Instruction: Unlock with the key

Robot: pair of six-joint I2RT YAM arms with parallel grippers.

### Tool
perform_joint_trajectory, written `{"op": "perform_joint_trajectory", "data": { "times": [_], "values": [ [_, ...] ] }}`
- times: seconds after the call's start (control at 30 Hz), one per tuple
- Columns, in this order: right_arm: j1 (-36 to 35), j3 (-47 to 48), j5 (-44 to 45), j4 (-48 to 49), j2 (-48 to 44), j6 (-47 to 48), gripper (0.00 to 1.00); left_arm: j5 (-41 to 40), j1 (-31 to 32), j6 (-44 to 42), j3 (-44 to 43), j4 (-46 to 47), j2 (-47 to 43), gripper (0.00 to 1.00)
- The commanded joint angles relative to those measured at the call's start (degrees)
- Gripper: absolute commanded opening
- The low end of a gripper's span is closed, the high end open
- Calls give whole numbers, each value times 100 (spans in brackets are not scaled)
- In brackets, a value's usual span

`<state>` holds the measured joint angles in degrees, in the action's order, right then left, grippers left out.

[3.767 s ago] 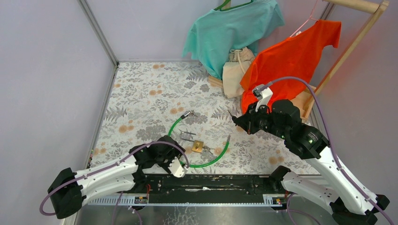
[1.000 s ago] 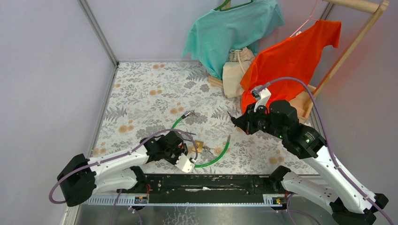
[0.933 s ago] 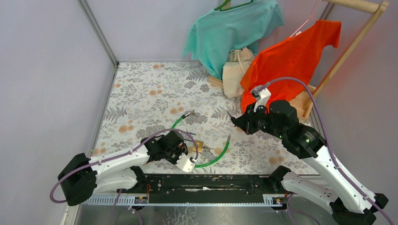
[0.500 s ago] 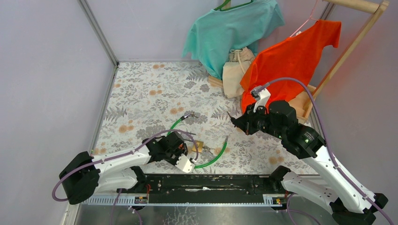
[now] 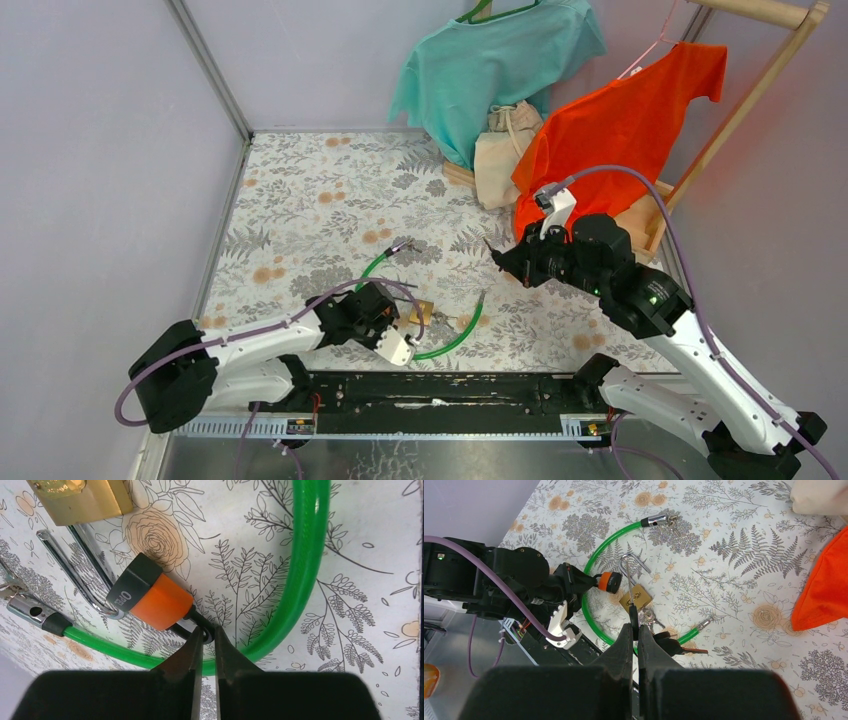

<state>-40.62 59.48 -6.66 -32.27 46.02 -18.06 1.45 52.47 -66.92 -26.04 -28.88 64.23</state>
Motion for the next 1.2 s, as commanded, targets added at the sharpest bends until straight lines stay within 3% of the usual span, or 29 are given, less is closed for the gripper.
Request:
{"op": "perform_joint_trajectory", "data": {
  "times": [0.0,0.33,0.63,0.9,1.17],
  "values": [
    [-3,111,71,223,-114,-34,0,-118,15,67,-226,-30,48,10],
    [-7,126,16,245,-147,-44,0,-28,22,514,-1028,-1369,-536,10],
    [-7,91,-29,281,-198,-76,0,-92,18,640,-1247,-1706,-774,10],
    [-7,45,-50,311,-215,-99,0,-39,61,504,-1676,-2095,-416,10],
    [-7,6,-88,353,-225,-105,0,-42,97,590,-2008,-2643,550,17]
  ]
}}
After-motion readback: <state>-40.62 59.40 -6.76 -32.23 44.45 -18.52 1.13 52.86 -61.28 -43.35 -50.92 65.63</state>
